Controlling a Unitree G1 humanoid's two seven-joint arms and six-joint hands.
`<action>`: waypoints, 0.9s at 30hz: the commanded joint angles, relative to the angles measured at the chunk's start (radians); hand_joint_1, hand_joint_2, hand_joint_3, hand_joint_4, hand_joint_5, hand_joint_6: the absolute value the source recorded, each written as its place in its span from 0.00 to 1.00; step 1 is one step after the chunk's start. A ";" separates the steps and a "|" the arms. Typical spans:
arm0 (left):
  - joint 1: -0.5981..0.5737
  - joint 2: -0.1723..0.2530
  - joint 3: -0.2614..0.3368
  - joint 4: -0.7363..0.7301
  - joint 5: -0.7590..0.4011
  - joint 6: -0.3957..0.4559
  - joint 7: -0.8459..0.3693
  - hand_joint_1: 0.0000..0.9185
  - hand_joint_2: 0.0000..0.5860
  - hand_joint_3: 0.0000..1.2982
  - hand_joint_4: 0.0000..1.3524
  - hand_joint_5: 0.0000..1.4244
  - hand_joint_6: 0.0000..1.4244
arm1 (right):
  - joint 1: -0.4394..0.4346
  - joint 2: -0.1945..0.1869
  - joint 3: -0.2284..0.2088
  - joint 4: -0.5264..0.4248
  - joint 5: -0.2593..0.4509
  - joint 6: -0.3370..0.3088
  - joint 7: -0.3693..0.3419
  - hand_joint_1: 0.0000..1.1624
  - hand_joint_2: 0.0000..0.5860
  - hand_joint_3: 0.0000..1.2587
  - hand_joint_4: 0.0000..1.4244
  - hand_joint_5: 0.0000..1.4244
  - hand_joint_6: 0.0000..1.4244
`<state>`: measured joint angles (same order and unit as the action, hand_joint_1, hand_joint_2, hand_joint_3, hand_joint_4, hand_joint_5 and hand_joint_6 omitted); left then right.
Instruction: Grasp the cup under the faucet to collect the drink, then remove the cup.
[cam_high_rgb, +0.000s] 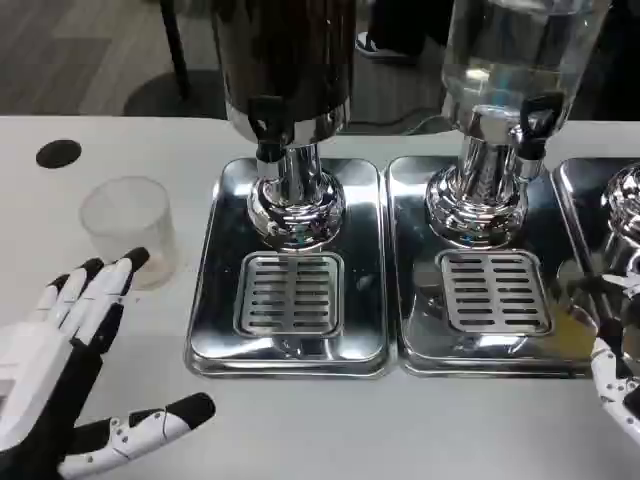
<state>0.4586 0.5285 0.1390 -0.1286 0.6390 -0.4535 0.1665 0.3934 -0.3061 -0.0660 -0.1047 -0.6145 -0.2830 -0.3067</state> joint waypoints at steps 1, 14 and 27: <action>-0.005 0.000 -0.001 0.005 0.000 0.008 -0.002 0.00 0.11 0.00 0.00 0.00 0.00 | -0.010 0.006 0.007 -0.004 -0.008 0.012 -0.009 0.47 1.00 0.29 0.16 0.13 0.11; -0.030 0.009 0.000 0.023 -0.007 0.013 -0.011 0.00 0.11 0.00 0.00 0.00 0.00 | -0.023 0.004 0.010 0.005 -0.004 0.019 -0.009 0.47 1.00 0.30 0.16 0.13 0.11; -0.026 0.010 -0.008 0.026 -0.002 0.009 -0.009 0.00 0.11 0.00 0.00 0.00 0.00 | -0.013 0.003 0.004 0.005 0.003 0.013 -0.012 0.47 1.00 0.30 0.16 0.13 0.11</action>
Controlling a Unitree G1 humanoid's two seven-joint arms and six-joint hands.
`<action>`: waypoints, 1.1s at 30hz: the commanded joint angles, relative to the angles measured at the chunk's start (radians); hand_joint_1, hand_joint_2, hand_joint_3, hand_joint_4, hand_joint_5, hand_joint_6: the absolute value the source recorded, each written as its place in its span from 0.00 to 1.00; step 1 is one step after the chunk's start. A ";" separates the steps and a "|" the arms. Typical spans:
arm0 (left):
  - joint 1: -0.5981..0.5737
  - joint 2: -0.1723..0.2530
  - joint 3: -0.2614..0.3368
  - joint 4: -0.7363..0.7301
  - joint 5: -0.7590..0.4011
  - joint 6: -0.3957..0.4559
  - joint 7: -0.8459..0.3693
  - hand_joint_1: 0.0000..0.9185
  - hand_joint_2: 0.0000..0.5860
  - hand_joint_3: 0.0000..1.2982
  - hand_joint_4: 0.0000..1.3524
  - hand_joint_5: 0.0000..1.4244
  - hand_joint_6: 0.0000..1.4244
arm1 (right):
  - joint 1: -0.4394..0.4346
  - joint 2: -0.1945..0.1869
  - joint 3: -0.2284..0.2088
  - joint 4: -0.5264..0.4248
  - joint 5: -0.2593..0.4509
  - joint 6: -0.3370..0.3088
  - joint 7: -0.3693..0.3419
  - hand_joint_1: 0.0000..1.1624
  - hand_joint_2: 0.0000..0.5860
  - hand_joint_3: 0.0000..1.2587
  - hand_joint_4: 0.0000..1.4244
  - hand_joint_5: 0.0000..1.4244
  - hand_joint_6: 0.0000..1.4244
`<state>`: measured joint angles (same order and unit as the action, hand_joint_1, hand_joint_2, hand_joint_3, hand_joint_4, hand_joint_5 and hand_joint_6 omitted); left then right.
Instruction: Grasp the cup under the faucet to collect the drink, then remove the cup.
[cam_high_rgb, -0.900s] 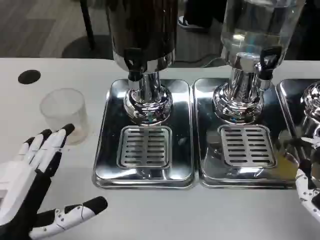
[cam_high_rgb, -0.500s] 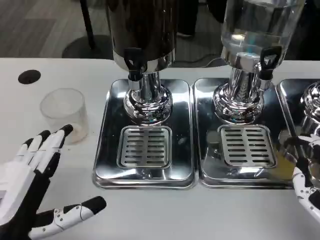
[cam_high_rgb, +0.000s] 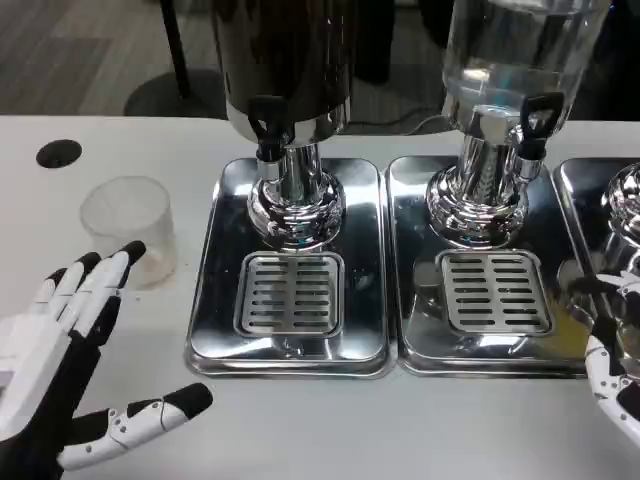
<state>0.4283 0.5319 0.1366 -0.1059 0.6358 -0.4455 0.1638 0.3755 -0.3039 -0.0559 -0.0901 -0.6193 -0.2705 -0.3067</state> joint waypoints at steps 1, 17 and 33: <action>0.004 0.007 -0.005 0.003 0.001 0.000 -0.006 0.00 0.11 0.00 0.00 0.00 0.00 | 0.006 0.001 -0.006 -0.011 0.007 0.001 -0.011 0.47 1.00 0.30 0.16 0.13 0.11; 0.004 0.005 -0.006 0.001 0.001 0.000 -0.005 0.00 0.11 0.00 0.00 0.00 0.00 | 0.005 0.002 -0.006 -0.013 0.008 0.001 -0.011 0.47 1.00 0.30 0.16 0.13 0.11; 0.014 -0.016 0.023 0.058 -0.110 -0.037 0.007 0.00 0.11 0.00 0.00 0.00 0.00 | 0.012 0.007 -0.008 -0.017 0.008 0.001 -0.013 0.47 1.00 0.30 0.16 0.13 0.11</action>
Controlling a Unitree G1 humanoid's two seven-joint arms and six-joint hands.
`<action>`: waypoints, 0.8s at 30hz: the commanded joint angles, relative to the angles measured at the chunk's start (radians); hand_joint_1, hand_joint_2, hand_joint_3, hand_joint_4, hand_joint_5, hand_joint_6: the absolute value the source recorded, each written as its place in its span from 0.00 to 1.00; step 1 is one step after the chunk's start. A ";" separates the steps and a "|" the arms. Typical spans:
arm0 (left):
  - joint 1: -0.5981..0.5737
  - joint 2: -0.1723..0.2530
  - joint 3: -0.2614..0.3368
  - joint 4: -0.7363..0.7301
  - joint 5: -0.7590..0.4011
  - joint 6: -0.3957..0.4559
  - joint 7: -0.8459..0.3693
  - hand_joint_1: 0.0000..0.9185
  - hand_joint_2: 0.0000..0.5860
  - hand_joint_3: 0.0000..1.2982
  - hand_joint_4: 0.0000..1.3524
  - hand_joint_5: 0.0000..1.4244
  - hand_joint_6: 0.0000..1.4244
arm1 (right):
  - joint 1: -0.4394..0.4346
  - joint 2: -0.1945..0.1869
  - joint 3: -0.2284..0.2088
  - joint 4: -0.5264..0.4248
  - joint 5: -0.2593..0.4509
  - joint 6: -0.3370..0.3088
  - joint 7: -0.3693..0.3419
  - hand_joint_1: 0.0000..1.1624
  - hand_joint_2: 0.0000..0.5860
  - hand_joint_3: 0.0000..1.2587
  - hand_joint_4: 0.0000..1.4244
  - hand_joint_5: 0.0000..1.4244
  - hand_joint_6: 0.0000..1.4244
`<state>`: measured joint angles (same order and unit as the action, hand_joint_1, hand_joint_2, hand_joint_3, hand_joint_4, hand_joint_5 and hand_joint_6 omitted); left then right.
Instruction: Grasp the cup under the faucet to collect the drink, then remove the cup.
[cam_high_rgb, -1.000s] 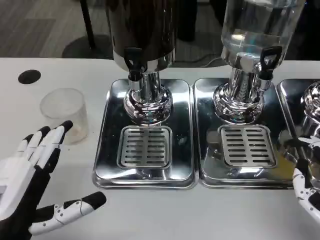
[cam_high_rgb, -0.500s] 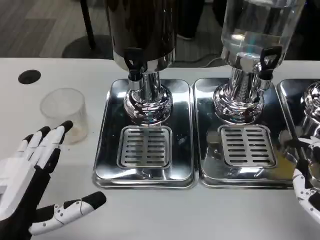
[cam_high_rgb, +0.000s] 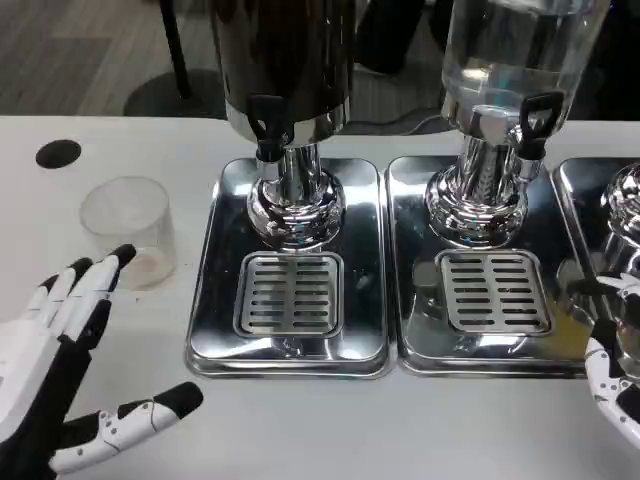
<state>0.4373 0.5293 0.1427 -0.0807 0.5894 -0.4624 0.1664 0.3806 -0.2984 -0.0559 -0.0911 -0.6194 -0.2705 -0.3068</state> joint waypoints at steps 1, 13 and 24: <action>0.004 -0.015 0.019 0.041 -0.082 -0.024 0.001 0.00 0.10 0.00 0.00 0.00 0.00 | 0.007 0.002 -0.009 -0.016 0.009 0.001 -0.013 0.47 1.00 0.30 0.16 0.13 0.11; -0.051 -0.029 0.068 0.212 -0.508 -0.074 -0.202 0.08 0.07 0.00 0.00 0.02 0.00 | 0.004 0.005 -0.007 -0.010 0.013 0.000 -0.014 0.47 1.00 0.30 0.17 0.13 0.11; -0.149 -0.070 0.140 0.352 -0.693 -0.083 -0.307 0.27 0.06 0.00 0.00 0.04 0.05 | 0.011 0.002 -0.013 -0.006 0.020 -0.004 -0.018 0.47 1.00 0.30 0.17 0.13 0.11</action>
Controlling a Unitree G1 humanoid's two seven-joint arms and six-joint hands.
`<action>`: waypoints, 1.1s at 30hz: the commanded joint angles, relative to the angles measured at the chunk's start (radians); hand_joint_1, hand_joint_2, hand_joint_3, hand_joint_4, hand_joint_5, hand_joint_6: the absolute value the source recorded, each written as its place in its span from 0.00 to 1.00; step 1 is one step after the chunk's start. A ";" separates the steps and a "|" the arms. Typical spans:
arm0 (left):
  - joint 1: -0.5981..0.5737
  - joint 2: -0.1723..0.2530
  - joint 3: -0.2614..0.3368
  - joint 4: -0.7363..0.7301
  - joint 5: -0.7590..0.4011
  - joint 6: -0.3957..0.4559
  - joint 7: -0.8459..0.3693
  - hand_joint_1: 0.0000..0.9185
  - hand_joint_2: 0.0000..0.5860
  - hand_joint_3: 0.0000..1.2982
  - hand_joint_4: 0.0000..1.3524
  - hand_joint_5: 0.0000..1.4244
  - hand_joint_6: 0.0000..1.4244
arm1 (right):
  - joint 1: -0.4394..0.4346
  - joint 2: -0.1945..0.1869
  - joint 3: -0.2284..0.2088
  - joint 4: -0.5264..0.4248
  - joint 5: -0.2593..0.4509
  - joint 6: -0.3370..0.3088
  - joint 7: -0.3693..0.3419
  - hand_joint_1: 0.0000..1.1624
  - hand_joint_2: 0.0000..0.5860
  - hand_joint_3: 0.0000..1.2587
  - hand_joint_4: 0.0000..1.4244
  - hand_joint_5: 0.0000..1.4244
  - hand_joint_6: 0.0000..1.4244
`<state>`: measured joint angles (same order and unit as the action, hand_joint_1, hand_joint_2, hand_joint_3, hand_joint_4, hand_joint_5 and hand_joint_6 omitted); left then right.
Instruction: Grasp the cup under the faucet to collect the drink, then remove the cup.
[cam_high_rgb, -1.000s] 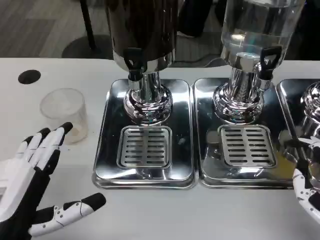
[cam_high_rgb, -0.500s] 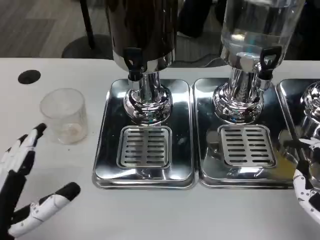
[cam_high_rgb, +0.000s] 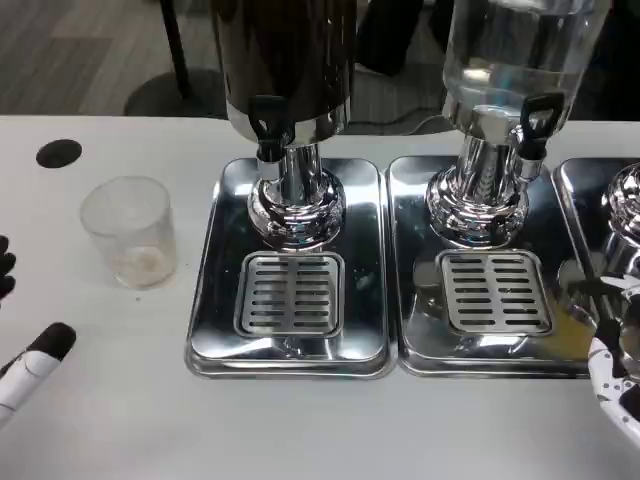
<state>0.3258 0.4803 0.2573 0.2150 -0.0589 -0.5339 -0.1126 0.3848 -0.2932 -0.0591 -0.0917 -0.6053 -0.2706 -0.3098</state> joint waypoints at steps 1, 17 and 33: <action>-0.048 -0.024 0.031 0.069 -0.054 -0.011 -0.033 0.27 0.06 0.00 0.00 0.04 0.05 | 0.007 -0.003 -0.010 -0.004 0.007 -0.004 -0.015 0.47 1.00 0.30 0.17 0.13 0.11; -0.229 -0.017 0.067 0.285 -0.043 -0.011 -0.034 0.29 0.07 0.00 0.00 0.06 0.07 | 0.009 -0.003 -0.014 -0.009 0.013 -0.007 -0.016 0.46 0.99 0.30 0.17 0.13 0.11; -0.421 -0.001 -0.007 0.497 0.142 -0.001 0.096 0.46 0.11 0.00 0.00 0.06 0.07 | 0.021 -0.005 -0.033 -0.026 0.034 -0.018 -0.015 0.46 0.99 0.30 0.17 0.13 0.11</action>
<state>-0.0734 0.4603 0.2644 0.6935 0.0546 -0.5471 -0.0391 0.3992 -0.2933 -0.0791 -0.0972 -0.5811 -0.2730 -0.3146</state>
